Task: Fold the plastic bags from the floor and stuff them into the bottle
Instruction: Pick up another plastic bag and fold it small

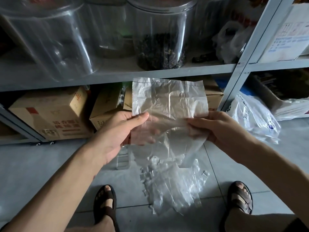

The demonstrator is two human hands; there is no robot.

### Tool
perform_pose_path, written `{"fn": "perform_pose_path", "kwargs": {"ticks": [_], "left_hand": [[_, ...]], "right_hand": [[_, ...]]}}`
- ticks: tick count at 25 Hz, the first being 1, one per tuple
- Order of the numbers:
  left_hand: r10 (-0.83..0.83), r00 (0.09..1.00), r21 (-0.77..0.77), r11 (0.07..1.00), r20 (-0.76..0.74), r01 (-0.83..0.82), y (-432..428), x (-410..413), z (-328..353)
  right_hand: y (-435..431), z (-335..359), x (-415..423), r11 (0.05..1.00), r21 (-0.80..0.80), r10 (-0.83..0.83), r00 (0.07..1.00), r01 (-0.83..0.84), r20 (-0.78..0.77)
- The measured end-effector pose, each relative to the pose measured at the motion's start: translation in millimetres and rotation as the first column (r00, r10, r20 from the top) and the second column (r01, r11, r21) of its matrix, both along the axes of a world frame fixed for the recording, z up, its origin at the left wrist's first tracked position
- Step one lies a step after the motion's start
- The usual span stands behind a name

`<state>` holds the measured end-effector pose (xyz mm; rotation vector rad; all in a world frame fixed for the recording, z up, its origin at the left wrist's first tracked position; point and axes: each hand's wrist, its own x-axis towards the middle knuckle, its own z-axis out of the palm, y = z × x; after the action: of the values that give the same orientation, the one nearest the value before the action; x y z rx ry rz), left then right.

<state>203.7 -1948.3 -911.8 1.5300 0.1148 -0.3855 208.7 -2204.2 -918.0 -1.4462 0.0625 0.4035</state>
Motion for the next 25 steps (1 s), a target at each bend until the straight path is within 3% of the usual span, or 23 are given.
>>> {"fn": "perform_pose_path", "kwargs": {"ticks": [6, 13, 17, 25], "left_hand": [[0.041, 0.997, -0.156, 0.986, -0.067, -0.051, -7, -1, 1], [0.061, 0.997, -0.190, 0.979, -0.050, -0.070, -17, 0, 11], [0.138, 0.990, -0.173, 0.975, -0.036, -0.142, -21, 0, 9], [0.097, 0.991, -0.063, 0.994, 0.091, -0.092, -20, -1, 8]], "right_hand": [[-11, 6, 0, 1.000, -0.001, -0.002, 1.000, 0.002, 0.014], [-22, 8, -3, 0.993, 0.105, -0.062, 0.998, 0.059, 0.023], [-24, 6, -4, 0.996, 0.008, -0.087, 0.991, 0.086, 0.102], [-27, 11, -6, 0.988, -0.136, -0.022, 0.949, 0.068, 0.316]]}}
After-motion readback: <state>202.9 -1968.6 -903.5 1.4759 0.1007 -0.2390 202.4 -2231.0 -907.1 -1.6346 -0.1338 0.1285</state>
